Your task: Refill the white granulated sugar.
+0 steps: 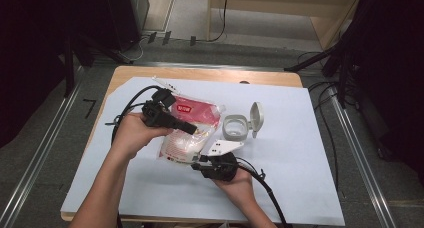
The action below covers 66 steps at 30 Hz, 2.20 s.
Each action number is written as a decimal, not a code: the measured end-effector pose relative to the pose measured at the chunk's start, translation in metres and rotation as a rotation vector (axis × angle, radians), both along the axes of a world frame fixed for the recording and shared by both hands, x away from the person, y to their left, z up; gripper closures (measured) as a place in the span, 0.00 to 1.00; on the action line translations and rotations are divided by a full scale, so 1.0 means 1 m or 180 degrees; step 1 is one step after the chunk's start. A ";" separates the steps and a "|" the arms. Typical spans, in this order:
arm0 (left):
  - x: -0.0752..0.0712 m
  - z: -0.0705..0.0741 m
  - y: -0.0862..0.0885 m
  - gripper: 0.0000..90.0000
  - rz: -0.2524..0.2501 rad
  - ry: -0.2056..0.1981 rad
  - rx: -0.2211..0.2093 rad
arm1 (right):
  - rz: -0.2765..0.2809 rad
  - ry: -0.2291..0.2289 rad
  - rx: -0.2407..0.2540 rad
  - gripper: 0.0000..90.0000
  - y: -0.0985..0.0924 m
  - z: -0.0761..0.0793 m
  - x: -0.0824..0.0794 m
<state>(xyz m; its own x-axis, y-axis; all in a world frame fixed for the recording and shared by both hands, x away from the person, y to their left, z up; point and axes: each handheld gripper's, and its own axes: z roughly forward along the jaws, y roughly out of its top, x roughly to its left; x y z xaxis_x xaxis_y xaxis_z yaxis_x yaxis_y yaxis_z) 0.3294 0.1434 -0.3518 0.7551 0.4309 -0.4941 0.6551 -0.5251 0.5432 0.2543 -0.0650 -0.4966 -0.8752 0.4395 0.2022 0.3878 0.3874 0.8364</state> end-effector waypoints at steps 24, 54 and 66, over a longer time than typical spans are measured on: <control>0.000 0.000 -0.012 0.96 0.0235 0.0033 -0.0103 | -0.0165 -0.0590 -0.0211 0.64 0.025 0.008 -0.021; -0.006 -0.001 -0.040 0.96 0.0418 0.0094 0.0170 | -0.0162 0.0026 0.0013 0.60 0.040 0.029 -0.026; -0.004 0.000 -0.044 0.86 0.0425 0.0088 0.0217 | -0.0246 0.0218 0.0364 0.70 0.032 0.025 -0.024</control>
<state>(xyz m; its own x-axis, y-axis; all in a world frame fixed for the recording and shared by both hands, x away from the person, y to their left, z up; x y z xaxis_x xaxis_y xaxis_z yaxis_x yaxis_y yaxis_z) 0.3251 0.0998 -0.3516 0.6754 0.5598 -0.4800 0.7357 -0.4675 0.4901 0.2303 -0.0333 -0.4712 -0.8221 0.4758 0.3127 0.4703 0.2580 0.8439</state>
